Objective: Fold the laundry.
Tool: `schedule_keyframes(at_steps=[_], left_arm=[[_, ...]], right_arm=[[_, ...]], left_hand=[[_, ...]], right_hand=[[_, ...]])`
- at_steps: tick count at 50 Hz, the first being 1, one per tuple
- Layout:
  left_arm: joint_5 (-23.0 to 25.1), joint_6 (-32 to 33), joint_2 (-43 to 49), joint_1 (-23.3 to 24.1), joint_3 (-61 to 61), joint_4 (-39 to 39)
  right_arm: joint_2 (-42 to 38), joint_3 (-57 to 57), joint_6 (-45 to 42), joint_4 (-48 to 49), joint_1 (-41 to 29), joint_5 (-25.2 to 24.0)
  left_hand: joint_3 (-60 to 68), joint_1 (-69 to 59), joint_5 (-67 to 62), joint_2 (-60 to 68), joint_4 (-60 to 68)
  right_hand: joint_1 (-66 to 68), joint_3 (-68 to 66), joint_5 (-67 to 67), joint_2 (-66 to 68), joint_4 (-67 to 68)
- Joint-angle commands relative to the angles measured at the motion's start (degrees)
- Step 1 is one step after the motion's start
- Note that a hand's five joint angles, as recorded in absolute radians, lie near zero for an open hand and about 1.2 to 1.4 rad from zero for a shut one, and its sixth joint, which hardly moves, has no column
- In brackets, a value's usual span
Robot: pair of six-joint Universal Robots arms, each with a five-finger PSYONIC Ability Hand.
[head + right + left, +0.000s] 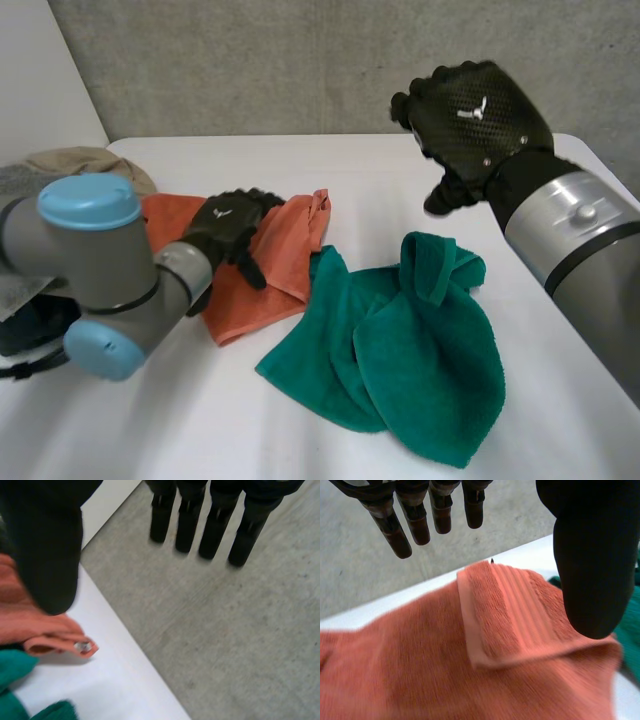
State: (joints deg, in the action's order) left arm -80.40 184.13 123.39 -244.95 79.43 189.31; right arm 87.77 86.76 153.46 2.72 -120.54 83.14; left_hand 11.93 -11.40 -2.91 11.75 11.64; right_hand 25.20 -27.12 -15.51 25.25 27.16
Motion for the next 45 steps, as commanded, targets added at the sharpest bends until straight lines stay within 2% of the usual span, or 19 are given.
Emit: schedule_keyframes(at_steps=[1, 5, 12, 14, 16, 17, 18, 24, 28, 32, 36, 39, 45], left_arm=[[1.7, 11.7, 11.2, 1.7, -15.8, -2.7], [2.0, 15.8, 17.4, 1.8, -23.9, -6.1], [3.7, 17.2, 24.1, 1.8, -32.7, -9.9], [3.9, 17.2, 25.3, 1.8, -34.3, -10.0], [3.7, 17.4, 25.8, 1.9, -35.0, -9.9], [3.3, 17.4, 25.5, 1.9, -35.5, -9.7], [2.9, 17.4, 25.3, 1.8, -35.7, -9.6], [-3.2, 17.3, 20.2, 0.2, -35.8, -7.6], [-7.6, 16.0, 10.7, -4.7, -32.8, -4.4], [-10.3, 12.9, 0.3, -12.7, -30.1, 3.8], [-10.7, 11.4, -3.7, -19.2, -30.5, 4.9], [-10.0, 11.4, -3.8, -22.1, -30.8, 3.4], [-7.9, 11.6, -1.6, -23.5, -27.7, -1.7]], right_arm=[[-0.7, 4.7, -0.4, 2.0, 1.2, 1.6], [-0.8, 7.2, -0.3, 3.9, 2.8, 1.7], [-2.5, 8.4, -1.2, 6.0, 3.9, 1.5], [-3.2, 8.5, -1.8, 6.2, 4.5, 1.4], [-3.6, 8.3, -2.1, 6.3, 5.1, 1.4], [-4.2, 8.2, -2.5, 6.3, 5.5, 1.4], [-4.5, 8.1, -2.7, 6.3, 5.6, 1.4], [-5.8, 7.5, -3.9, 6.2, 5.8, 1.7], [-5.6, 7.5, -4.2, 6.3, 5.5, 1.6], [-5.3, 7.1, -4.2, 6.3, 4.7, 1.7], [-5.0, 7.0, -4.2, 6.4, 3.7, 1.7], [-4.7, 7.0, -4.1, 6.4, 2.6, 1.7], [-5.2, 7.0, -4.0, 6.4, 1.2, 1.8]], left_hand=[[-1.9, 1.4, 2.9, -1.8, -1.6], [-1.9, 1.4, 2.9, -1.8, -1.6], [1.6, -2.2, -0.6, 1.8, 1.9], [15.4, -15.9, -14.4, 15.6, 15.7], [34.3, -34.9, -33.4, 34.5, 34.6], [57.9, -58.5, -56.9, 58.1, 58.2], [67.5, -68.0, -66.5, 67.7, 67.8], [68.1, -68.6, -67.1, 68.2, 68.4], [68.1, -68.6, -67.1, 68.2, 68.4], [68.1, -68.6, -67.1, 68.2, 68.4], [68.1, -68.6, -67.1, 68.2, 68.4], [68.1, -68.6, -67.1, 68.2, 68.4], [68.1, -68.6, -67.1, 68.2, 68.4]], right_hand=[[-15.2, 17.1, 15.5, -15.2, -17.2], [-15.2, 17.1, 15.5, -15.2, -17.2], [-15.2, 17.1, 15.5, -15.2, -17.2], [-15.2, 17.1, 15.5, -15.2, -17.2], [-15.2, 17.1, 15.5, -15.2, -17.2], [-15.2, 17.1, 15.5, -15.2, -17.2], [-15.2, 17.1, 15.5, -15.2, -17.2], [-15.2, 17.1, 15.5, -15.2, -17.2], [-15.2, 17.1, 15.5, -15.2, -17.2], [-15.2, 17.1, 15.5, -15.2, -17.2], [-15.2, 17.1, 15.5, -15.2, -17.2], [-15.2, 17.1, 15.5, -15.2, -17.2], [-15.2, 17.1, 15.5, -15.2, -17.2]])
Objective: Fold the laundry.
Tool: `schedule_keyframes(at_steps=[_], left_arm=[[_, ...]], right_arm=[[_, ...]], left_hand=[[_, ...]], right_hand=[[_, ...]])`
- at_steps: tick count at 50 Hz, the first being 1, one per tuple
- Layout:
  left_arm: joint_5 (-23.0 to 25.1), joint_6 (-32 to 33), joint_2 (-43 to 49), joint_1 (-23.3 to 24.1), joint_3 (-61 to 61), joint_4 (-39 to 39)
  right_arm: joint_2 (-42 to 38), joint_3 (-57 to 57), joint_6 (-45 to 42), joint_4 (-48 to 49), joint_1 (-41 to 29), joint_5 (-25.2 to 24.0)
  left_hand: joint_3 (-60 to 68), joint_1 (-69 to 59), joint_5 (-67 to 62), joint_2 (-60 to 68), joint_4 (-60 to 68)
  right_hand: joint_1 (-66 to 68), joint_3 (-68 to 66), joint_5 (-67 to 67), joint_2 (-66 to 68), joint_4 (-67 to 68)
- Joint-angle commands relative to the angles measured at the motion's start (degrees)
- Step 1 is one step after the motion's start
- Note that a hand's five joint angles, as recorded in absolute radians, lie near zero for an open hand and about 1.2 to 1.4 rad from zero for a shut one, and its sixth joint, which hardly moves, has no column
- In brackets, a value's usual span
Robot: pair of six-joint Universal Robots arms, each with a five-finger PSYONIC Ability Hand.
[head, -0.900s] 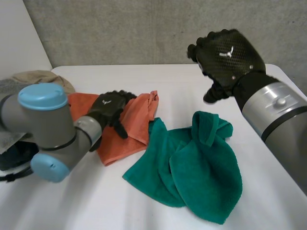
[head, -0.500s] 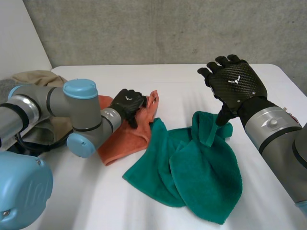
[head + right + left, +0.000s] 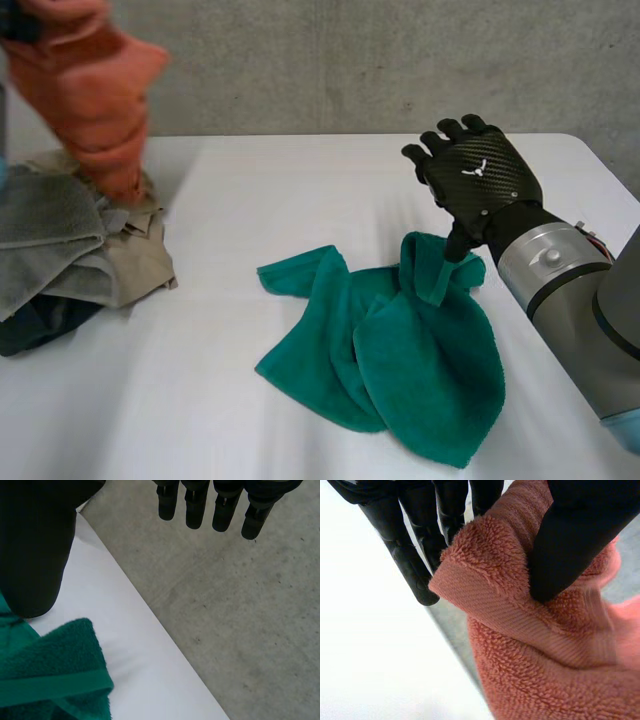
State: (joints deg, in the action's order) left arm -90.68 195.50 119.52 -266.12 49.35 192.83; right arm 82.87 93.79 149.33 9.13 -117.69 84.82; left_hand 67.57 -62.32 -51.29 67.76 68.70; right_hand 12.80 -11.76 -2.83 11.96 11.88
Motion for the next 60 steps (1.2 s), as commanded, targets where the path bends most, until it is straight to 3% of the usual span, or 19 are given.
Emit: schedule_keyframes(at_steps=[1, 2, 5, 16, 23, 25, 31, 37, 44, 48, 53, 60], left_arm=[[2.9, 0.3, 2.6, -2.2, 3.1, -5.9], [3.9, 0.5, 3.0, -2.0, 4.7, -6.6], [5.4, 0.9, 2.9, -1.2, 7.4, -7.3], [8.5, 4.2, -7.1, 3.1, 26.7, -10.0], [17.0, 4.5, -17.4, 7.5, 45.5, -13.5], [20.6, 4.5, -20.5, 9.9, 51.9, -14.4], [24.8, 4.7, -23.2, 16.7, 62.8, -14.2], [21.2, 6.4, -18.2, 23.9, 65.6, -7.8], [14.0, 8.8, -12.7, 26.3, 63.3, -2.0], [11.8, 9.4, -10.9, 28.5, 61.8, -0.2], [10.3, 9.5, -9.0, 30.9, 60.3, 1.5], [8.9, 12.4, -6.1, 32.4, 58.2, 2.8]], right_arm=[[-0.3, 0.0, 0.1, 0.0, -1.8, 0.2], [-0.3, 0.0, 0.0, 0.0, -1.9, 0.4], [-0.3, 0.0, -0.1, 0.0, -1.8, 0.8], [0.4, -4.2, -2.1, -7.3, 2.2, -1.8], [-1.5, -5.5, -15.7, -19.6, 5.6, -7.1], [-2.3, -4.6, -21.1, -19.6, 6.6, -8.8], [-4.6, -0.5, -27.8, -12.7, 8.2, -15.2], [-9.2, 3.9, -31.8, -2.9, 8.8, -19.3], [-13.0, 6.1, -32.2, 6.4, 9.0, -19.3], [-14.8, 6.5, -31.6, 11.7, 9.1, -18.9], [-15.9, 6.4, -30.0, 15.1, 9.1, -17.2], [-15.7, 6.7, -26.1, 14.6, 9.2, -16.7]], left_hand=[[2.1, -7.4, -8.4, 1.9, 1.0], [-22.1, 16.9, 15.9, -22.3, -23.3], [-57.6, 52.3, 51.3, -57.8, -58.7], [-57.6, 52.3, 51.3, -57.8, -58.7], [-57.6, 52.3, 51.3, -57.8, -58.7], [-55.2, 50.0, 48.9, -55.4, -56.3], [-48.1, 42.9, 41.8, -48.3, -49.2], [-39.9, 34.6, 33.6, -40.1, -41.0], [-34.8, 29.6, 28.5, -35.0, -35.9], [-34.8, 29.6, 28.5, -35.0, -35.9], [-34.8, 29.6, 28.5, -35.0, -35.9], [-34.2, 28.9, 27.9, -34.3, -35.3]], right_hand=[[-2.8, 1.8, 2.8, -2.0, -1.9], [-2.8, 1.8, 2.8, -2.0, -1.9], [-2.8, 1.8, 2.8, -2.0, -1.9], [-2.8, 1.8, 2.8, -2.0, -1.9], [-2.8, 1.8, 2.8, -2.0, -1.9], [-2.8, 1.8, 2.8, -2.0, -1.9], [-2.8, 1.8, 2.8, -2.0, -1.9], [-1.5, 0.4, 1.5, -0.6, -0.6], [8.8, -9.8, -8.8, 9.6, 9.7], [21.7, -22.8, -21.7, 22.6, 22.6], [67.1, -68.1, -67.1, 67.9, 68.0], [67.2, -68.2, -67.2, 68.0, 68.1]])
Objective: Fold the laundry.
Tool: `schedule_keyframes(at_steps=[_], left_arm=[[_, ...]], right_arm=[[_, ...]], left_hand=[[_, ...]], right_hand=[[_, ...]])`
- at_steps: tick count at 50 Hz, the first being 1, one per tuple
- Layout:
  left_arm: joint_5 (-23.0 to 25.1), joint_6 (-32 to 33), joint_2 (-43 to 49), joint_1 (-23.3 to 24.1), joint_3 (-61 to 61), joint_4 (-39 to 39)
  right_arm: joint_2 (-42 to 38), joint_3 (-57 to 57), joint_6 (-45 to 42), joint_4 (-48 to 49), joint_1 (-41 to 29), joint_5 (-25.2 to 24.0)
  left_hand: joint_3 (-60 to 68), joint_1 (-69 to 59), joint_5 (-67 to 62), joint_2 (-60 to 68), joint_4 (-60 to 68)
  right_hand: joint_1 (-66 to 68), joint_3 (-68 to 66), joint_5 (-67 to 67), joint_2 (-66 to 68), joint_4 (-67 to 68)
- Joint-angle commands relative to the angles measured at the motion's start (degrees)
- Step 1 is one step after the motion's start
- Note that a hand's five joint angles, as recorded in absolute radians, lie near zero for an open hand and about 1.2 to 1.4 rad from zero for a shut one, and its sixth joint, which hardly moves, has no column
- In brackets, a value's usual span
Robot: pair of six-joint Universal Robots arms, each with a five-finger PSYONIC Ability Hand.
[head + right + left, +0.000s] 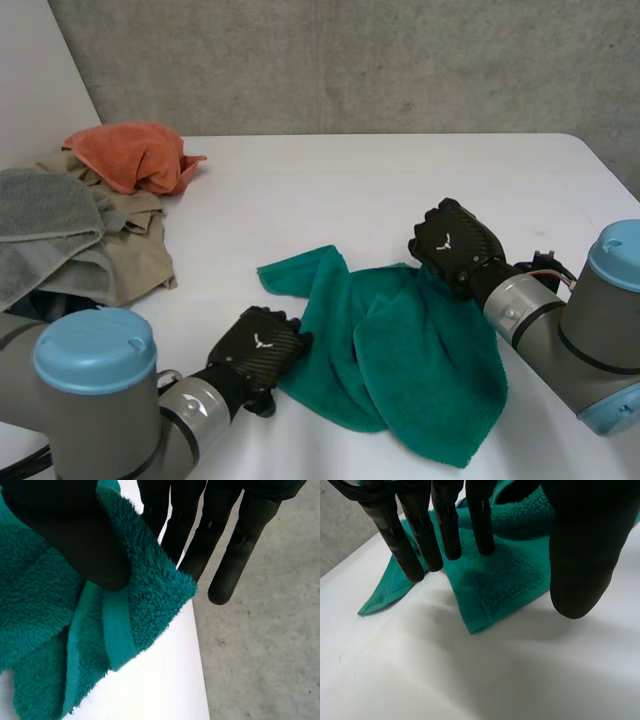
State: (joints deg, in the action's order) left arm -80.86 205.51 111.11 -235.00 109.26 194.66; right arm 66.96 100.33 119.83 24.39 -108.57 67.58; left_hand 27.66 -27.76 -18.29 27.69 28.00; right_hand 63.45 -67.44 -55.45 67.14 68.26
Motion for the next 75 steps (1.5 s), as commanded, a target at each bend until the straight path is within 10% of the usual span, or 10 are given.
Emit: schedule_keyframes(at_steps=[1, 18, 34, 41, 45, 48, 60, 63, 65, 75], left_arm=[[-1.1, 3.0, 2.7, 1.4, -1.9, 1.0], [-1.4, 6.3, 8.9, 2.2, -9.1, 1.3], [-3.4, 6.5, 12.2, 3.1, -13.6, 1.7], [-3.4, 6.1, 10.2, 2.4, -15.5, 1.7], [-2.9, 5.4, 9.2, 1.7, -16.3, 1.9], [-2.2, 5.7, 10.2, 2.0, -17.1, 1.4], [-1.7, 6.1, 14.1, 1.8, -19.3, -1.8], [-1.1, 6.1, 14.3, 1.9, -19.5, -2.7], [0.1, 6.1, 14.0, 1.8, -19.5, -3.1], [4.6, 3.1, 0.3, -2.2, -16.9, -4.0]], right_arm=[[0.2, 0.2, 3.7, -0.8, 0.2, 0.5], [0.3, 0.8, 5.4, -3.8, 2.7, 1.3], [0.9, 1.9, 6.5, -3.6, 3.3, 0.7], [1.0, 1.0, 7.9, -3.6, 3.6, 1.2], [1.7, 0.7, 8.9, -4.0, 3.7, 1.4], [2.1, 0.6, 9.8, -4.2, 3.7, 1.4], [1.9, 0.4, 10.8, -4.4, 3.8, 1.4], [2.1, 0.5, 10.8, -4.4, 3.9, 1.5], [2.3, 0.3, 10.9, -4.4, 4.1, 1.9], [7.8, -5.3, 13.8, -11.6, 4.8, 4.5]], left_hand=[[5.9, -5.8, -5.3, 5.9, 5.6], [29.6, -29.5, -29.0, 29.6, 29.3], [26.8, -26.7, -26.2, 26.8, 26.4], [52.3, -52.2, -51.7, 52.3, 52.0], [52.3, -52.2, -51.7, 52.3, 52.0], [20.3, -20.2, -19.7, 20.3, 19.9], [11.0, -10.9, -10.3, 10.9, 10.6], [22.0, -21.9, -21.4, 22.0, 21.7], [50.8, -50.7, -50.2, 50.8, 50.5], [52.3, -52.2, -51.7, 52.3, 52.0]], right_hand=[[16.5, -12.6, -14.5, 12.9, 11.7], [16.5, -12.6, -14.5, 12.9, 11.7], [16.5, -12.6, -14.5, 12.9, 11.7], [16.5, -12.6, -14.5, 12.9, 11.7], [16.5, -12.6, -14.5, 12.9, 11.7], [16.5, -12.6, -14.5, 12.9, 11.7], [16.5, -12.6, -14.5, 12.9, 11.7], [16.5, -12.6, -14.5, 12.9, 11.7], [16.5, -12.6, -14.5, 12.9, 11.7], [16.5, -12.6, -14.5, 12.9, 11.7]])
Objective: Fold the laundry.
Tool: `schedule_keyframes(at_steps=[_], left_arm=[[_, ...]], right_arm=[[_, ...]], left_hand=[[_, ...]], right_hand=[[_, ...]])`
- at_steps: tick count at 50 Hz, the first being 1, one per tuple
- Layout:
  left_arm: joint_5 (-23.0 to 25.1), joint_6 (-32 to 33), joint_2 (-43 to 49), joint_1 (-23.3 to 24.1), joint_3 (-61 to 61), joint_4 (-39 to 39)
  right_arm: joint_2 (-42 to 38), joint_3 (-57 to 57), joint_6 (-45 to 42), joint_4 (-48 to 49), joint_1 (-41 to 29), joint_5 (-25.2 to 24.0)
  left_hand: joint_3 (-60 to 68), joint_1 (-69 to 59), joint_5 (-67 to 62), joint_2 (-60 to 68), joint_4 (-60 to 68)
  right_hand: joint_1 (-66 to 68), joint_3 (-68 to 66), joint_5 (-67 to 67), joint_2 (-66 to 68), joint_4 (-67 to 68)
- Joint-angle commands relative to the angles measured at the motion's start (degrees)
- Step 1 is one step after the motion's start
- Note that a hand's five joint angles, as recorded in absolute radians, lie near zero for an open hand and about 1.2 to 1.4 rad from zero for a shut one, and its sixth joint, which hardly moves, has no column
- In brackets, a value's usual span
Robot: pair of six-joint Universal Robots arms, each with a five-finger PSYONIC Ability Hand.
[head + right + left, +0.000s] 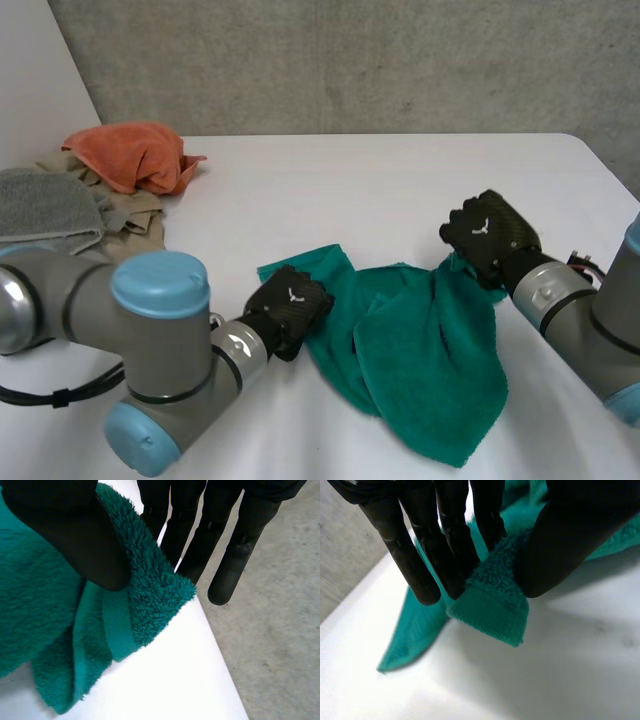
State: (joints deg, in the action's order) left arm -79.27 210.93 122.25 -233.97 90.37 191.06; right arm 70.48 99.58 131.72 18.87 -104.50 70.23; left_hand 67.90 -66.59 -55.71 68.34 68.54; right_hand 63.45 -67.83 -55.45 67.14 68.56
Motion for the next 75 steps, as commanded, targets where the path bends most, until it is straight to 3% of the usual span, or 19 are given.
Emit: schedule_keyframes(at_steps=[1, 10, 16, 21, 31, 37, 39, 44, 46, 49, 56, 65, 69, 74, 75], left_arm=[[3.0, -2.9, -12.9, -4.0, 2.2, -0.5], [3.9, -11.2, -35.0, -16.4, 1.0, -7.0], [9.6, -13.9, -38.2, -23.3, 2.1, -14.7], [10.5, -13.8, -37.0, -24.7, 4.9, -16.8], [7.1, -11.5, -23.2, -24.6, 2.8, -10.2], [6.1, -11.4, -15.0, -23.5, -13.2, -5.4], [4.8, -12.0, -14.2, -23.2, -18.6, -4.8], [-3.8, -16.9, -13.9, -23.1, -33.2, -2.5], [-6.3, -20.2, -14.2, -23.0, -36.1, -2.1], [-5.6, -22.1, -14.3, -23.0, -36.7, -2.8], [-0.9, -22.9, -14.1, -22.5, -29.6, -7.1], [-0.4, -21.5, -12.0, -20.4, -13.4, -6.9], [-0.1, -20.2, -11.3, -19.3, -6.4, -6.7], [2.5, -18.4, -11.4, -18.1, 1.2, -6.4], [3.1, -18.1, -11.5, -17.9, 2.0, -6.2]], right_arm=[[5.2, -5.7, 2.2, -7.5, 1.2, 2.2], [11.5, -24.5, 10.1, -31.3, 12.0, 4.5], [10.7, -27.8, 6.1, -44.6, 15.0, 1.7], [8.5, -25.8, 2.0, -44.2, 14.7, 1.1], [-1.3, -25.7, 5.4, -30.9, 10.8, 5.4], [-8.8, -33.9, 10.5, -11.8, 6.1, 9.8], [-9.5, -36.6, 12.1, -6.6, 5.2, 12.3], [-7.2, -41.3, 20.2, 11.4, 4.6, 19.4], [-5.6, -40.9, 23.3, 17.1, 4.6, 19.3], [-4.7, -39.8, 24.8, 17.8, 4.7, 18.2], [-4.4, -34.7, 23.4, 9.4, 5.0, 10.9], [-5.4, -23.6, 13.8, -6.7, 9.1, 2.1], [-4.9, -17.1, 4.5, -15.4, 12.2, 0.1], [-4.2, -10.5, -14.3, -30.2, 17.1, 0.8], [-3.9, -10.3, -16.7, -32.1, 17.6, 1.0]], left_hand=[[12.1, -13.4, -14.3, 11.7, 11.5], [12.1, -13.4, -14.3, 11.7, 11.5], [12.1, -13.4, -14.3, 11.7, 11.5], [12.1, -13.4, -14.3, 11.7, 11.5], [12.1, -13.4, -14.3, 11.7, 11.5], [12.1, -13.4, -14.3, 11.7, 11.5], [12.1, -13.4, -14.3, 11.7, 11.5], [12.1, -13.4, -14.3, 11.7, 11.5], [12.1, -13.4, -14.3, 11.7, 11.5], [12.1, -13.4, -14.3, 11.7, 11.5], [12.1, -13.4, -14.3, 11.7, 11.5], [12.1, -13.4, -14.3, 11.7, 11.5], [12.1, -13.4, -14.3, 11.7, 11.5], [12.1, -13.4, -14.3, 11.7, 11.5], [12.1, -13.4, -14.3, 11.7, 11.5]], right_hand=[[16.5, -12.2, -14.5, 12.9, 11.4], [16.5, -12.2, -14.5, 12.9, 11.4], [16.5, -12.2, -14.5, 12.9, 11.4], [16.5, -12.2, -14.5, 12.9, 11.4], [16.5, -12.2, -14.5, 12.9, 11.4], [16.5, -12.2, -14.5, 12.9, 11.4], [16.5, -12.2, -14.5, 12.9, 11.4], [16.5, -12.2, -14.5, 12.9, 11.4], [16.5, -12.2, -14.5, 12.9, 11.4], [16.5, -12.2, -14.5, 12.9, 11.4], [16.5, -12.2, -14.5, 12.9, 11.4], [16.5, -12.2, -14.5, 12.9, 11.4], [16.5, -12.2, -14.5, 12.9, 11.4], [15.9, -11.5, -13.9, 12.2, 10.8], [9.4, -5.0, -7.4, 5.7, 4.2]])
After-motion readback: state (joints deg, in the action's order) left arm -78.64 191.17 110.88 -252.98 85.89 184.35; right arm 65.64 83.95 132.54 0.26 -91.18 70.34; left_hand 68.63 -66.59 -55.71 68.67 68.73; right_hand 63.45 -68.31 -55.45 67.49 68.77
